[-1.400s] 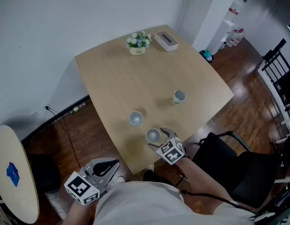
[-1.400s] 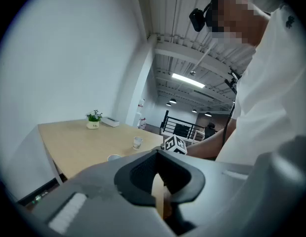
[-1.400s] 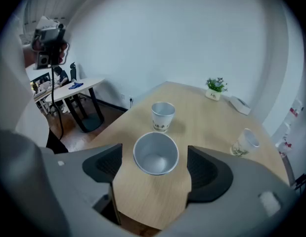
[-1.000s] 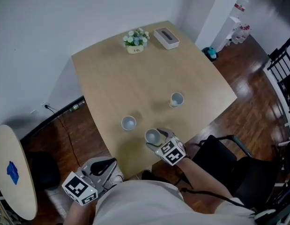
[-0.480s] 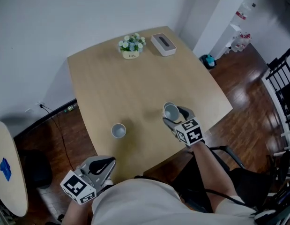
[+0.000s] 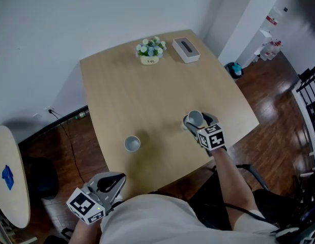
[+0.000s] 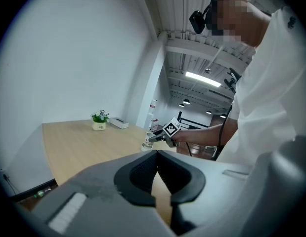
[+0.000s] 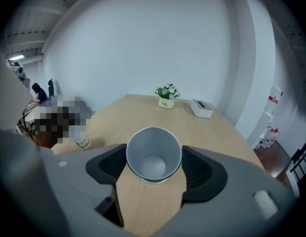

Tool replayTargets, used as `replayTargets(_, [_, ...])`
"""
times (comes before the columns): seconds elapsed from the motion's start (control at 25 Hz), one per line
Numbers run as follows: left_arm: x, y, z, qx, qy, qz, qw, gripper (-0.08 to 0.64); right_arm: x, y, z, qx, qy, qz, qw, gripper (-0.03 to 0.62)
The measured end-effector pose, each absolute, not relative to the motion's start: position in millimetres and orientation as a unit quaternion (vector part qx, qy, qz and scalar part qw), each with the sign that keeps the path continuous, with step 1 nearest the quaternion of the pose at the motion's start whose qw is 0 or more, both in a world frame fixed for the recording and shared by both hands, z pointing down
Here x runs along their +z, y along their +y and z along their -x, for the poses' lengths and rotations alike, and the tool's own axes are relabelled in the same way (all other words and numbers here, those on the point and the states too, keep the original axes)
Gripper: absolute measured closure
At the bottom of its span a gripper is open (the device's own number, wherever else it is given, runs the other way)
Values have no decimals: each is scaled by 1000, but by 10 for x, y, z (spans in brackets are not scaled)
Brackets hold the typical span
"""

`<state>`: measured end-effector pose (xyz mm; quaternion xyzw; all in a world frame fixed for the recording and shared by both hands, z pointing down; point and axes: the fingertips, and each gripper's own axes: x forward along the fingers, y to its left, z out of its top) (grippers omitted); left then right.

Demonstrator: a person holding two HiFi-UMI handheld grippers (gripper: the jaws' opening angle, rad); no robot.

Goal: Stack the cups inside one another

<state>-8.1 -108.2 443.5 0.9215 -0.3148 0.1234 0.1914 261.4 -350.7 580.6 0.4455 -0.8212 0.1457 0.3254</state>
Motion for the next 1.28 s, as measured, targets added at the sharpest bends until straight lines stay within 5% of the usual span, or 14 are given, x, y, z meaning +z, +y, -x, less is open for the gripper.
replayTargets(0.68, [4427,-840,415,120,-292,-931,183,534,5577,-2819,-2432,142,-810,-474,315,188])
replayTargets(1.28, [4328,-56,1548,109,-312,-927,178,474,5933,-1871,-395,128,-855,-367,344,187])
